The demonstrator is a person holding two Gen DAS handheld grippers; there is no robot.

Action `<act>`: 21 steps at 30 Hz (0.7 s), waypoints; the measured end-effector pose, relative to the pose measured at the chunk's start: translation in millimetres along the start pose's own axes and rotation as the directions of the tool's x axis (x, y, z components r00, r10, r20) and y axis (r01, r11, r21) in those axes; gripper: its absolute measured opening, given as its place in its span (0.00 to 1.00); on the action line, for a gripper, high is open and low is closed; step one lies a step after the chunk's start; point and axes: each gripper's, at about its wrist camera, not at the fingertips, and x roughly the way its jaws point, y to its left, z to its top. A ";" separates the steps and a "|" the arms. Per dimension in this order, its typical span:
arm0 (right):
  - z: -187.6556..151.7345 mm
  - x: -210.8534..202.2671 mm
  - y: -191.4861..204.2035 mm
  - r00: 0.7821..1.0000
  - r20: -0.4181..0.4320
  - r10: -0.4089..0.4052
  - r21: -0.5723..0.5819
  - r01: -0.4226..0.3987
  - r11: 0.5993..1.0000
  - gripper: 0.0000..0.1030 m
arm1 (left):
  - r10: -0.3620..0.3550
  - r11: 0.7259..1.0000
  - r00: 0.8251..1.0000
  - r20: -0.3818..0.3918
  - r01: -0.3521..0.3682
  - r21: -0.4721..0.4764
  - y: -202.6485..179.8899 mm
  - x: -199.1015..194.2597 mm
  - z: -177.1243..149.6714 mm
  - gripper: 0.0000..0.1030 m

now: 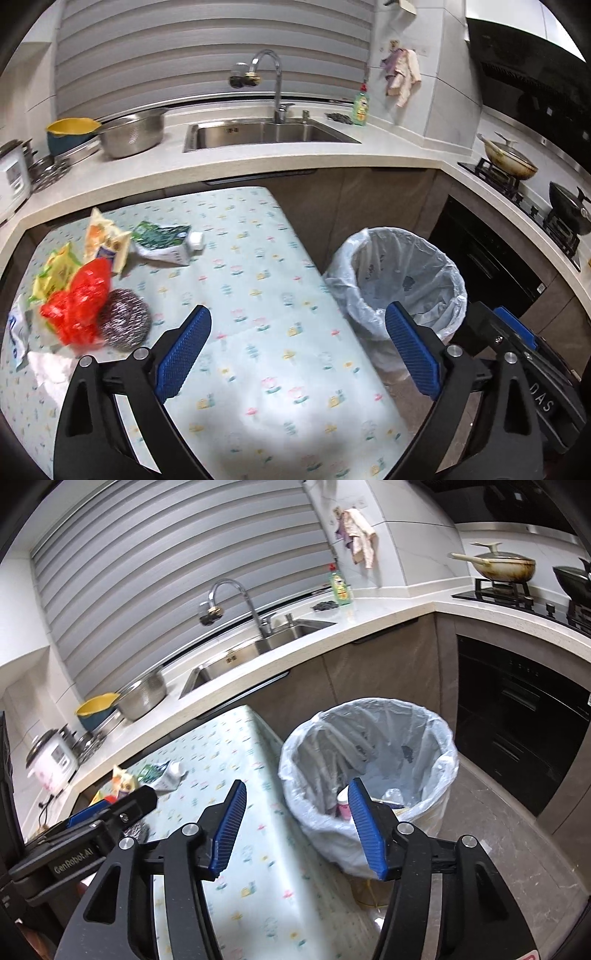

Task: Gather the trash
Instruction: 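Move both open tools back toward the remaining trash on the table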

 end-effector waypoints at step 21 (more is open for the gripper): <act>-55.5 15.5 127.4 0.981 -0.136 0.135 -0.140 -0.154 0.978 0.55 | 0.221 0.943 0.972 -0.076 -0.233 -0.239 178.2 -49.3 -63.7 0.90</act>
